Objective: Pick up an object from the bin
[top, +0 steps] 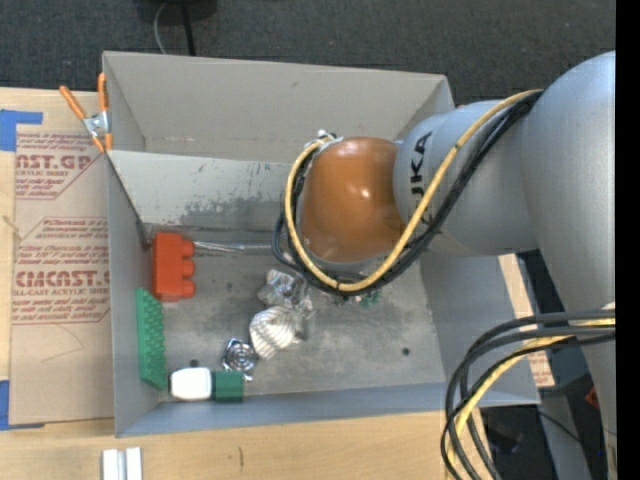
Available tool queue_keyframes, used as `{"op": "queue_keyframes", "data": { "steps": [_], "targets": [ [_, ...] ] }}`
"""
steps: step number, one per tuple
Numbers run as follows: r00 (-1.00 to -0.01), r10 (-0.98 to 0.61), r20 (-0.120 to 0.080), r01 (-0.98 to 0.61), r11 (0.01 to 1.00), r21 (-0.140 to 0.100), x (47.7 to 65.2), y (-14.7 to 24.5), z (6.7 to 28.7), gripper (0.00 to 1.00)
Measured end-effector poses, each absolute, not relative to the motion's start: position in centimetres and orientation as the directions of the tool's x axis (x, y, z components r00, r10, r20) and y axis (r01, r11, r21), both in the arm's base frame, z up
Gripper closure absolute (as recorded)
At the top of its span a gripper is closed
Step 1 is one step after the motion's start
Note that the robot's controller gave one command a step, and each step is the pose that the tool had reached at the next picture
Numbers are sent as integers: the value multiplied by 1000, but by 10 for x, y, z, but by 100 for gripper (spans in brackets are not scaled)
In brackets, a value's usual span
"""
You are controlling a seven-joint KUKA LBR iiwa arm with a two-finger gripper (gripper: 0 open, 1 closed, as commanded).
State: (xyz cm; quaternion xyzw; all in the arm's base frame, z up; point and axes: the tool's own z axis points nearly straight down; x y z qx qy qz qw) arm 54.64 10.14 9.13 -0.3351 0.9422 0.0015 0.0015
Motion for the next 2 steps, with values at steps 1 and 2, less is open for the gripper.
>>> {"op": "queue_keyframes", "data": {
  "steps": [1, 2],
  "targets": [
    [-776, -631, -8, -631, 776, 0, 548, 102, 106, 100],
    [-776, -631, -10, -631, 776, -1, 548, 102, 112, 100]
  ]
}}
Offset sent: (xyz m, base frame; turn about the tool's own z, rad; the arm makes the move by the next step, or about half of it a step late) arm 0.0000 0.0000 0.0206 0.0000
